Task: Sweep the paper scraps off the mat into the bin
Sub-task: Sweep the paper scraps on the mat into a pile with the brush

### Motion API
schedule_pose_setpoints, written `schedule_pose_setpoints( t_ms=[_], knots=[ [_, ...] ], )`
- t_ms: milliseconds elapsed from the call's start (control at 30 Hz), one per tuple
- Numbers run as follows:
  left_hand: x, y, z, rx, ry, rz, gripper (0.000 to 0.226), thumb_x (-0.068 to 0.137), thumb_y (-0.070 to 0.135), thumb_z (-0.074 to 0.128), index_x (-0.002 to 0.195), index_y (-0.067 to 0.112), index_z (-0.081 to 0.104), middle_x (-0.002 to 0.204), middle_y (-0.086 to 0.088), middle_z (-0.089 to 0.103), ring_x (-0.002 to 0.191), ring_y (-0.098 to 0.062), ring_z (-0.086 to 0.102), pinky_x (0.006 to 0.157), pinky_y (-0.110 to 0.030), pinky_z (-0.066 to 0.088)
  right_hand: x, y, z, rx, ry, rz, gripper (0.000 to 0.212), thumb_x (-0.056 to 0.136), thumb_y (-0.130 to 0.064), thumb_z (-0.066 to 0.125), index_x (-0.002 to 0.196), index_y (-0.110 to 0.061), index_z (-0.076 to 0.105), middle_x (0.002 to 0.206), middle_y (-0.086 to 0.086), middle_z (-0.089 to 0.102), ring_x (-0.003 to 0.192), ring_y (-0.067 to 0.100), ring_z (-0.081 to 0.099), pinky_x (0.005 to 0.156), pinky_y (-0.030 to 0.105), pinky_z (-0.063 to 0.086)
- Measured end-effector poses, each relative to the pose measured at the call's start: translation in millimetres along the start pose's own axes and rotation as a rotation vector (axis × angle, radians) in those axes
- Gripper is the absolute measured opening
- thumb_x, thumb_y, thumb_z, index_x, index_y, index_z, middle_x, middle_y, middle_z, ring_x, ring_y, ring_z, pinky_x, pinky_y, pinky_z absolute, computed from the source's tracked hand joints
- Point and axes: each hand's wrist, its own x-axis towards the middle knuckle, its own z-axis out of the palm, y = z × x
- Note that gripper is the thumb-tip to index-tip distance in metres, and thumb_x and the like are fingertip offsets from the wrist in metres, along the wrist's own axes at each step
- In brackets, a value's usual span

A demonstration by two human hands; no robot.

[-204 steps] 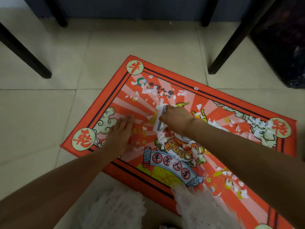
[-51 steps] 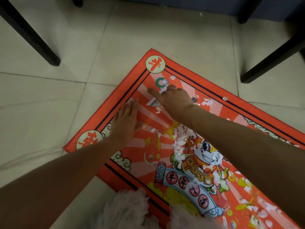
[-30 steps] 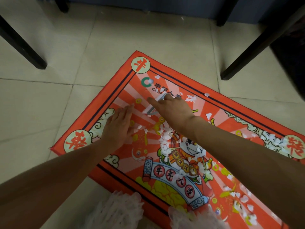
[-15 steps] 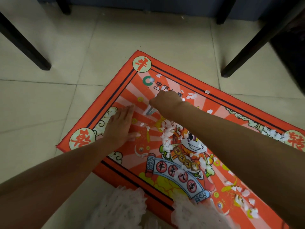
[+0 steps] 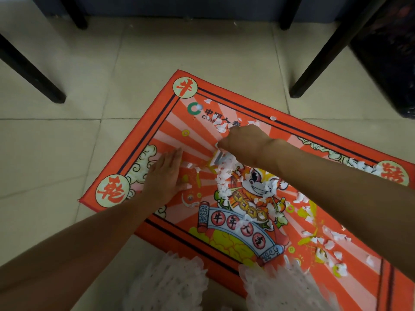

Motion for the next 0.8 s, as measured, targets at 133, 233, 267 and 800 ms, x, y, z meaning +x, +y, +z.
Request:
schedule_pose_setpoints(
  t_ms=[133,233,267,800],
  knots=[
    [0,-5,2,-0.032,-0.012,-0.048,0.116,0.074,0.066,0.065,0.155,0.017,-0.002,0.161,-0.011,0.012,0.148,-0.031,0.012,0.116,-0.051,0.024,11,-13,-8,0.045,0.091,-0.032,0.043,0.094,-0.002,0.05,0.135,-0.017,0.049,0.11,0.009,0.059,0.081,0.021,0.05,0.064,0.03,0.042],
    [3,-6,2,-0.043,-0.008,-0.082,0.12,0.07,0.067,0.069,0.155,0.015,0.002,0.161,-0.012,0.012,0.147,-0.031,0.014,0.115,-0.051,0.026,23,-28,-11,0.048,0.161,-0.082,0.039,0.095,-0.004,0.051,0.132,-0.014,0.052,0.113,0.009,0.059,0.099,0.024,0.058,0.067,0.03,0.039],
    [3,-6,1,-0.049,-0.003,-0.089,0.121,0.069,0.067,0.07,0.155,0.014,0.003,0.16,-0.012,0.013,0.147,-0.03,0.014,0.115,-0.051,0.026,28,-33,-13,0.047,0.172,-0.093,0.038,0.094,-0.006,0.052,0.131,-0.014,0.053,0.114,0.009,0.059,0.104,0.024,0.058,0.068,0.03,0.038],
    [6,-2,1,-0.033,0.03,-0.006,0.124,0.066,0.061,0.076,0.155,0.013,0.004,0.156,-0.013,0.022,0.144,-0.03,0.02,0.111,-0.052,0.032,7,-25,5,-0.035,0.088,-0.095,0.036,0.095,-0.002,0.049,0.13,-0.011,0.05,0.12,0.009,0.058,0.111,0.025,0.056,0.071,0.032,0.04]
  ],
)
